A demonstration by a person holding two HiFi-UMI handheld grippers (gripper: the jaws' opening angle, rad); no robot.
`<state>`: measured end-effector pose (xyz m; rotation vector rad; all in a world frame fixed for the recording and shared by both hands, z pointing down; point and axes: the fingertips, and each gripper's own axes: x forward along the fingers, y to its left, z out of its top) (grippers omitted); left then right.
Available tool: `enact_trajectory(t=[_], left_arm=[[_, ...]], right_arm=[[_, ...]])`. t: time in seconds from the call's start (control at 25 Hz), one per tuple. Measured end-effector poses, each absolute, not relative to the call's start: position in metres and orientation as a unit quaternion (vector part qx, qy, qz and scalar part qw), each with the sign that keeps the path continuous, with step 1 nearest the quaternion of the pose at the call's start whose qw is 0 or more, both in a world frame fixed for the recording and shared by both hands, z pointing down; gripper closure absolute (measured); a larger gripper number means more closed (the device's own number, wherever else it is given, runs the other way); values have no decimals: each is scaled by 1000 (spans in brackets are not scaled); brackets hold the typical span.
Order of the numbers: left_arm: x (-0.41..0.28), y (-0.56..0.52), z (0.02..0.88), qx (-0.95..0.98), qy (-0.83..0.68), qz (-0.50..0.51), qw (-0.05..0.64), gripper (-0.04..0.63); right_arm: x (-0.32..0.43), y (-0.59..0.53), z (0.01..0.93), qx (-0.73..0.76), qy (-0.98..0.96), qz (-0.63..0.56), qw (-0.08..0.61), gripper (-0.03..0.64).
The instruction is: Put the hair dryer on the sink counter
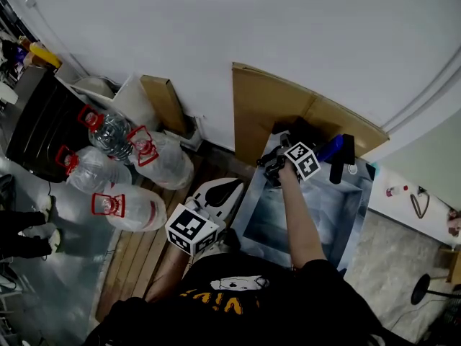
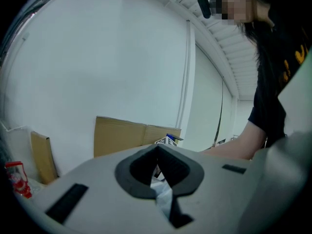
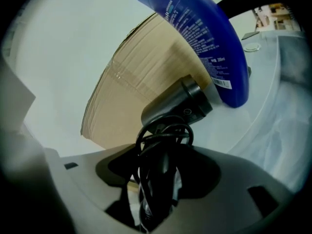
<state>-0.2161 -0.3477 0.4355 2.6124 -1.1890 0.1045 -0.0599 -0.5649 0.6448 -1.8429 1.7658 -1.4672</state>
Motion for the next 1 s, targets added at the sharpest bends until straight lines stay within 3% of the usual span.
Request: enact_trajectory(t=[0.16, 0.24, 0.64, 1.0], left_arm=[[-219, -346, 439, 900, -412, 38, 137, 589], [-218, -344, 440, 899, -413, 37, 141, 589], [-212, -340, 438, 901, -411, 29, 139, 589], [-202, -335, 437, 911, -389, 23, 137, 589]], right_arm=[[-62, -563, 644, -609, 597, -511, 107, 372], [-59, -559, 645, -606, 583, -528, 116, 308], [-47, -535, 621, -601, 623, -492, 94, 309], [-60, -467, 579, -546, 728, -416, 14, 316]])
